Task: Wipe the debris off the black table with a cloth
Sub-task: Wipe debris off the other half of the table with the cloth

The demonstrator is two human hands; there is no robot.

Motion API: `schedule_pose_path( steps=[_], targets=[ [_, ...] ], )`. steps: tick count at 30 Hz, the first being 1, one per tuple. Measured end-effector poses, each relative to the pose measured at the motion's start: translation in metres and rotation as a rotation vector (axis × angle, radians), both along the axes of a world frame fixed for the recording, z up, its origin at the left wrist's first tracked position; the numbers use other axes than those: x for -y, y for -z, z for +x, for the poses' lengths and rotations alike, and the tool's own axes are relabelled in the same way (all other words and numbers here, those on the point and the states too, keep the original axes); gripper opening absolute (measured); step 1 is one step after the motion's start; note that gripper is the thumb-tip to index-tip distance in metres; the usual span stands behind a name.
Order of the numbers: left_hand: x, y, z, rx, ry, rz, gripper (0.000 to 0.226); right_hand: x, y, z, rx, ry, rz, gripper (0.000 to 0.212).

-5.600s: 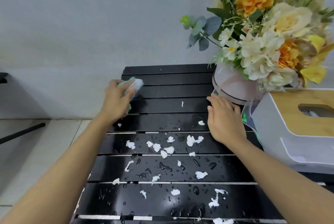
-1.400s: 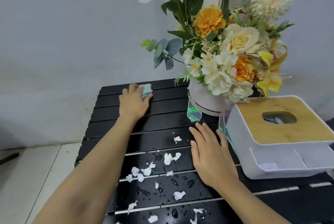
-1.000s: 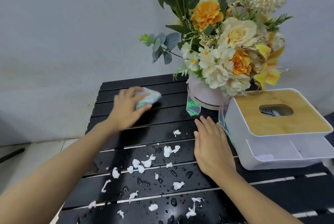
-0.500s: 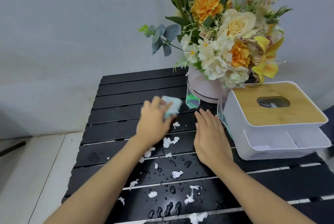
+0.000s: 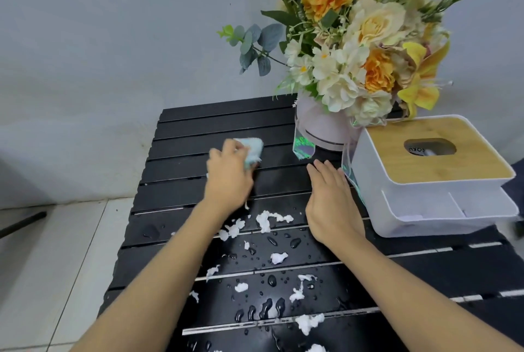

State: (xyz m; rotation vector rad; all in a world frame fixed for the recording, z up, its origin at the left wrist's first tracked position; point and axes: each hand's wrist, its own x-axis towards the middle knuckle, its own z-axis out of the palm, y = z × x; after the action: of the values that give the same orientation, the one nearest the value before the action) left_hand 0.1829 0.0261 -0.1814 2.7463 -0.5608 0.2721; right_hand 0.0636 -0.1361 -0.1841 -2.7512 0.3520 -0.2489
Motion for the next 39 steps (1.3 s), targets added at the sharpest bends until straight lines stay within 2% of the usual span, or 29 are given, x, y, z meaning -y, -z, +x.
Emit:
schedule_pose_path(
  steps=[2, 4, 5, 6, 8, 10, 11, 14, 16, 18, 20, 23, 24, 25, 26, 28, 29, 30, 33, 34, 36, 37, 39],
  targets=[
    [-0.003, -0.005, -0.043, -0.117, 0.285, -0.068, 0.032, 0.001, 0.001, 0.001, 0.004, -0.003, 0.006, 0.060],
    [-0.020, -0.023, -0.066, -0.402, 0.424, -0.237, 0.019, 0.003, 0.001, 0.002, 0.002, -0.006, 0.023, 0.059],
    [-0.029, -0.036, -0.070, -0.521, 0.385, -0.355, 0.015, 0.003, 0.002, 0.002, 0.008, -0.005, 0.045, 0.057],
    [-0.041, -0.046, -0.069, -0.546, 0.280, -0.472, 0.014, 0.003, 0.002, 0.002, 0.022, -0.007, 0.081, 0.054],
    [-0.074, -0.057, -0.053, -0.374, 0.028, -0.610, 0.003, 0.002, -0.003, -0.004, 0.076, -0.016, 0.189, 0.045],
    [-0.115, -0.057, -0.034, -0.217, -0.142, -0.580, 0.027, 0.002, -0.010, -0.024, 0.091, -0.065, 0.273, 0.040],
    [-0.135, -0.048, -0.026, -0.191, -0.208, -0.519, 0.032, 0.003, -0.012, -0.040, 0.065, -0.100, 0.265, 0.038],
    [-0.165, -0.014, -0.025, -0.170, -0.388, -0.181, 0.028, 0.007, -0.006, -0.092, -0.041, -0.168, 0.052, 0.044],
    [-0.147, 0.002, -0.045, -0.084, -0.341, -0.028, 0.033, 0.005, 0.002, -0.109, -0.075, -0.157, -0.107, 0.053],
    [-0.110, 0.003, -0.075, -0.049, -0.267, -0.030, 0.033, 0.001, 0.006, -0.109, -0.109, -0.142, -0.165, 0.060],
    [-0.076, -0.006, -0.106, -0.117, -0.070, -0.049, 0.035, 0.000, 0.007, -0.105, -0.112, -0.132, -0.180, 0.062],
    [-0.052, -0.031, -0.136, -0.557, 0.261, -0.254, 0.031, 0.002, 0.007, -0.108, -0.115, -0.137, -0.197, 0.064],
    [-0.054, -0.044, -0.135, -0.718, 0.257, -0.397, 0.027, 0.002, 0.006, -0.108, -0.115, -0.141, -0.193, 0.065],
    [-0.063, -0.053, -0.129, -0.779, 0.178, -0.514, 0.024, 0.002, 0.005, -0.109, -0.113, -0.143, -0.186, 0.065],
    [-0.075, -0.060, -0.118, -0.734, 0.069, -0.599, 0.022, 0.001, 0.005, -0.108, -0.108, -0.142, -0.186, 0.065],
    [-0.105, -0.059, -0.087, -0.420, -0.136, -0.560, 0.022, 0.000, 0.005, -0.111, -0.106, -0.134, -0.188, 0.064],
    [-0.119, -0.054, -0.071, -0.280, -0.225, -0.467, 0.030, -0.001, 0.005, -0.108, -0.106, -0.134, -0.186, 0.063],
    [-0.127, -0.046, -0.062, -0.222, -0.302, -0.332, 0.035, 0.000, 0.005, -0.107, -0.110, -0.133, -0.181, 0.062],
    [-0.112, -0.015, -0.071, -0.152, -0.459, -0.025, 0.035, -0.001, 0.004, -0.108, -0.100, -0.130, -0.178, 0.062],
    [-0.097, -0.011, -0.082, -0.100, -0.431, 0.028, 0.034, -0.002, 0.003, -0.108, -0.095, -0.125, -0.174, 0.063],
    [-0.063, -0.010, -0.109, -0.077, -0.222, 0.034, 0.035, -0.002, 0.002, -0.108, -0.086, -0.131, -0.162, 0.060],
    [-0.051, -0.011, -0.122, -0.135, -0.102, -0.020, 0.036, -0.001, 0.002, -0.108, -0.079, -0.134, -0.153, 0.056],
    [-0.043, -0.025, -0.137, -0.426, 0.066, -0.233, 0.032, 0.002, 0.001, -0.107, -0.075, -0.141, -0.136, 0.050]
  ],
)
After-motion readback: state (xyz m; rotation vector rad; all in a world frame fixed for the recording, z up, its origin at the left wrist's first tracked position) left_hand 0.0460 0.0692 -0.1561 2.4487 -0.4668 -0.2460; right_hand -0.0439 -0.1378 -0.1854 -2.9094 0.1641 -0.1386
